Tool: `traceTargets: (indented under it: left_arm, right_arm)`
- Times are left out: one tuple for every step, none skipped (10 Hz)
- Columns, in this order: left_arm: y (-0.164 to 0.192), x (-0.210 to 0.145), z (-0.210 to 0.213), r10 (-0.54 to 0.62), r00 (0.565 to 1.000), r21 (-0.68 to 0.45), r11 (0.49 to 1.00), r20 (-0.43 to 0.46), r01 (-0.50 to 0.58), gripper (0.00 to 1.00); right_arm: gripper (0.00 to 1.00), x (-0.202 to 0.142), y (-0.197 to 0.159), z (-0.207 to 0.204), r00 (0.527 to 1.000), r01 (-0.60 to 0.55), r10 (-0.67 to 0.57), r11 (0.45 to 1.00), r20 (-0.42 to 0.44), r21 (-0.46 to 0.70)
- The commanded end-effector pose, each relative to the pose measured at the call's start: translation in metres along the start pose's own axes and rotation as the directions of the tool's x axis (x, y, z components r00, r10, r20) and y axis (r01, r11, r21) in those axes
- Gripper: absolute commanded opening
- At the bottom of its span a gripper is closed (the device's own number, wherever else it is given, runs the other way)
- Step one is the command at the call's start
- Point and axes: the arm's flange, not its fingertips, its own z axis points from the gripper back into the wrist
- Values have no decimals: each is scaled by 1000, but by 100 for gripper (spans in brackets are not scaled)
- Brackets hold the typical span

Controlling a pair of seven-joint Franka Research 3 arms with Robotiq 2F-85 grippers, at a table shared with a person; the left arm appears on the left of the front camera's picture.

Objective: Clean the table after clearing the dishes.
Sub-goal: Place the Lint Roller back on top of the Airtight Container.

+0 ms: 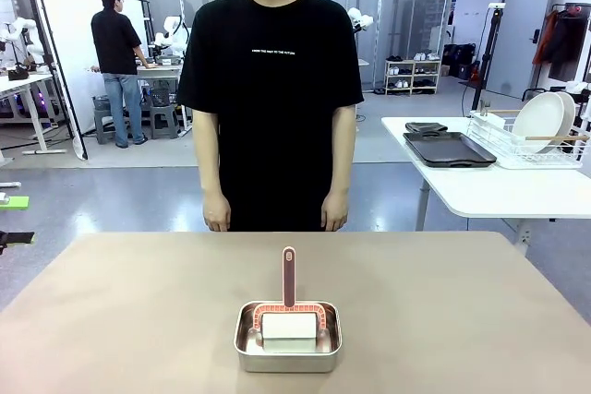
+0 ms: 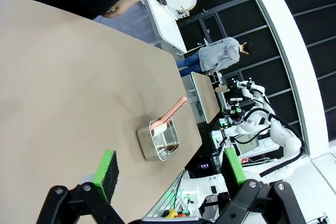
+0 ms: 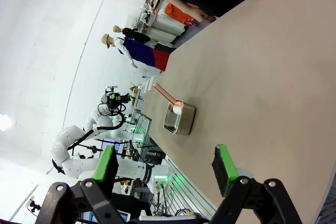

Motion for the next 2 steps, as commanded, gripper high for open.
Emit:
traceTargets:
  left_arm:
    - [-2,-3,2,-4,1000,-1,1000,1,4,100]
    - [-2,-3,2,-4,1000,-1,1000,1,4,100]
  right_arm:
    - [93,-3,3,-1,1000,-4,4,1000,6,7]
    - [93,-3,3,-1,1000,-4,4,1000,6,7]
